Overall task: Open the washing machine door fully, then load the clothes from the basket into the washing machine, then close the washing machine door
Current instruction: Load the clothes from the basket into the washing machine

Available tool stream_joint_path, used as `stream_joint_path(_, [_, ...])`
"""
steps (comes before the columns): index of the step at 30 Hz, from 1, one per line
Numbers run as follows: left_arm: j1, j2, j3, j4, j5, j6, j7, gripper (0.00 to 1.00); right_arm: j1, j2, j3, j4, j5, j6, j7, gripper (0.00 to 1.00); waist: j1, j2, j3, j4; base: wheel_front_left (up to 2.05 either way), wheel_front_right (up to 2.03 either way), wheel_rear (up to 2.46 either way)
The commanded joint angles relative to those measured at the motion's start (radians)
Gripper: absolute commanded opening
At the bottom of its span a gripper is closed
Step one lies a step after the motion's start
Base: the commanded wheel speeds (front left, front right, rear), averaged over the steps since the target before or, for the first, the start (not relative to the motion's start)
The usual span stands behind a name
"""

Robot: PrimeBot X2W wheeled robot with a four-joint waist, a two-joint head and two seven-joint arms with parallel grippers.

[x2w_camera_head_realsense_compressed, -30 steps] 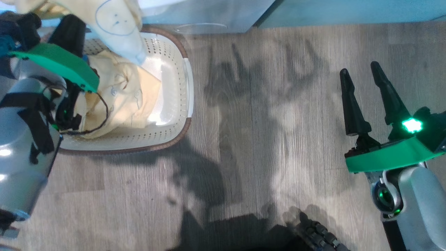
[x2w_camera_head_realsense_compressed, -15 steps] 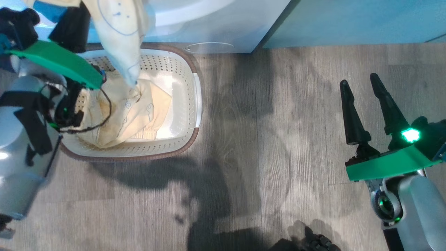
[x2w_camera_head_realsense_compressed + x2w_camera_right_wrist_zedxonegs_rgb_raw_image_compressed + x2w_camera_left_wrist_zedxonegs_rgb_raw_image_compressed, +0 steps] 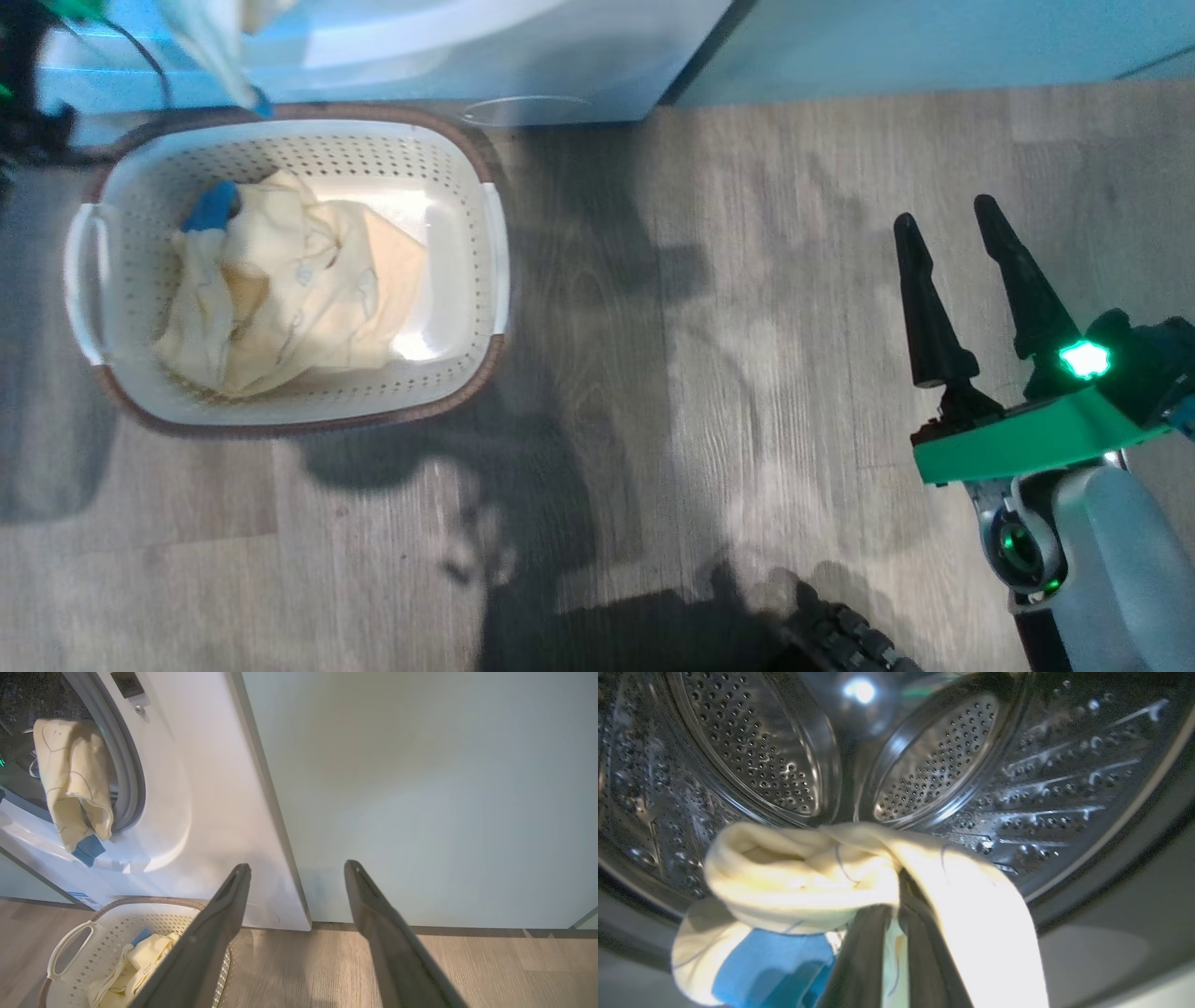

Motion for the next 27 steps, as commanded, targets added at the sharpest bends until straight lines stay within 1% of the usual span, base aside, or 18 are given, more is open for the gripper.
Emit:
stream_joint_path(1, [-0.057,0.067,0.027,-0.012,-0.006,-0.001,0.005,0.0,-0.004,0.0,0.019,-0.026,0.009,0.0,-0.01,1.0,0.0,0.0,0.016,-0.016,0.0,0.0,0.0])
stream_joint_path(4, [-0.136,0.085,0.008,0.044,-0.012,-0.001,0.023,0.0,-0.013,0.007,0.027,-0.029,0.014,0.0,-0.01,1.0,0.0,0.0,0.037,-0.037,0.0,0.0,0.0])
stream_joint_path(9, [-0.268,0.083,0.0,0.16,-0.013,-0.001,0.037,0.0,-0.027,0.013,0.037,-0.029,0.025,0.0,-0.01,1.0,0.0,0.0,0.075,-0.07,0.0,0.0,0.0])
stream_joint_path(15, [-0.411,0.057,-0.007,0.3,0.012,0.001,0.025,0.0,-0.041,0.014,0.046,-0.035,0.048,0.0,-0.01,1.0,0.0,0.0,0.124,-0.096,0.0,0.0,0.0])
stream_joint_path(19, [-0.498,0.034,-0.01,0.374,0.032,0.012,-0.001,0.0,-0.05,0.014,0.05,-0.036,0.048,0.0,-0.01,1.0,0.0,0.0,0.156,-0.102,0.0,0.0,0.0])
stream_joint_path(22, [-0.552,0.018,-0.009,0.418,0.045,0.017,-0.024,0.0,-0.058,0.014,0.052,-0.038,0.044,0.0,-0.01,1.0,0.0,0.0,0.177,-0.105,0.0,0.0,0.0])
stream_joint_path(27, [-0.629,-0.002,-0.006,0.461,0.068,0.015,-0.053,0.0,-0.071,0.015,0.052,-0.04,0.035,0.0,-0.01,1.0,0.0,0.0,0.21,-0.103,0.0,0.0,0.0])
